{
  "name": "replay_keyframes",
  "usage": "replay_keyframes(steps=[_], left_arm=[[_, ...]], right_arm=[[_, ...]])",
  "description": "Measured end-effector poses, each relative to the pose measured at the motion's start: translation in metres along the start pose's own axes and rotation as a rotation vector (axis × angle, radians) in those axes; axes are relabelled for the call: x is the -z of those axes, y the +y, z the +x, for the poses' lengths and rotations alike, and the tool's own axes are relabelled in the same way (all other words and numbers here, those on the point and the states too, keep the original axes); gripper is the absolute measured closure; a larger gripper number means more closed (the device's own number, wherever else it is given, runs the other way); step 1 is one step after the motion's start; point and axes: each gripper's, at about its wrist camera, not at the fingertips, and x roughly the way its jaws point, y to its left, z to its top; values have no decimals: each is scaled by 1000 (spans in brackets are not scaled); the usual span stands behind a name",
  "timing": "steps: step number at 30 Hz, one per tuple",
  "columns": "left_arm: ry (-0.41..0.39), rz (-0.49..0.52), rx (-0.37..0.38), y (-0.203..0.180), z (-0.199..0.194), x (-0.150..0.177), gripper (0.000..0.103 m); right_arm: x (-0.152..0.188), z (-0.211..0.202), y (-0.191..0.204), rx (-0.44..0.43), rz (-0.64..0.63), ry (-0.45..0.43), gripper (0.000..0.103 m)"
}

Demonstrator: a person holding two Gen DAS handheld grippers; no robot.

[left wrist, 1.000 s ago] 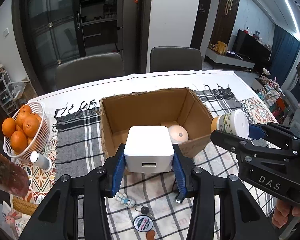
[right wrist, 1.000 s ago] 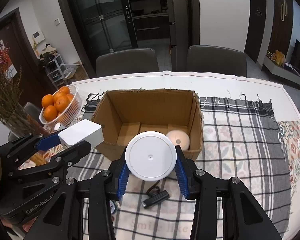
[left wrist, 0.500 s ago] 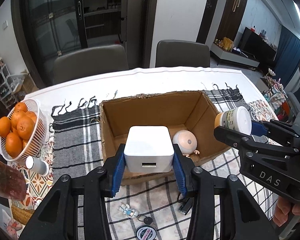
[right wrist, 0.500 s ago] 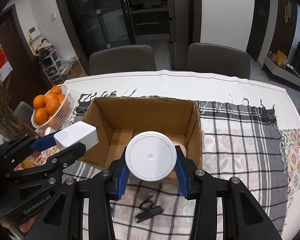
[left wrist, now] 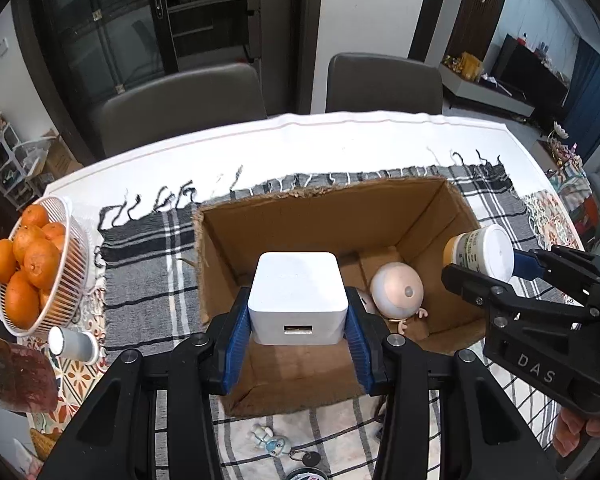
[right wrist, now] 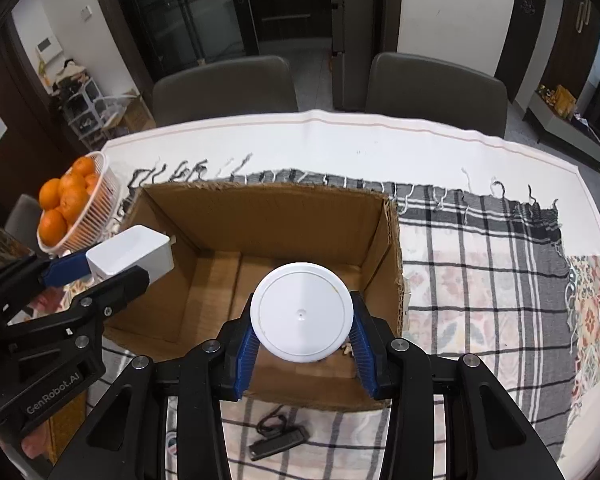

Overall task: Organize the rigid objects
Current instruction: 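Lower the white charger and jar into the box and open both tools, then withdraw both tools from the box toward the objects on the cloth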

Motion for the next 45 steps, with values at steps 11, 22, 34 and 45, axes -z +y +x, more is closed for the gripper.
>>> replay_keyframes(steps=[11,22,34,45], left_arm=[[73,-6,-4,-6,30,-5,59],[68,12,-33,-10,26,-1,58],[-11,4,-60,-11,-15,20,59],[-30,-2,-62,-9,-39,46,59]], right_arm=[[-1,25,-5,15,-19,59,61],[1,31,-9,0,-21,66,58],[17,-1,0,6,-29,6,58],[33,-25,12,5,-51,-33,58]])
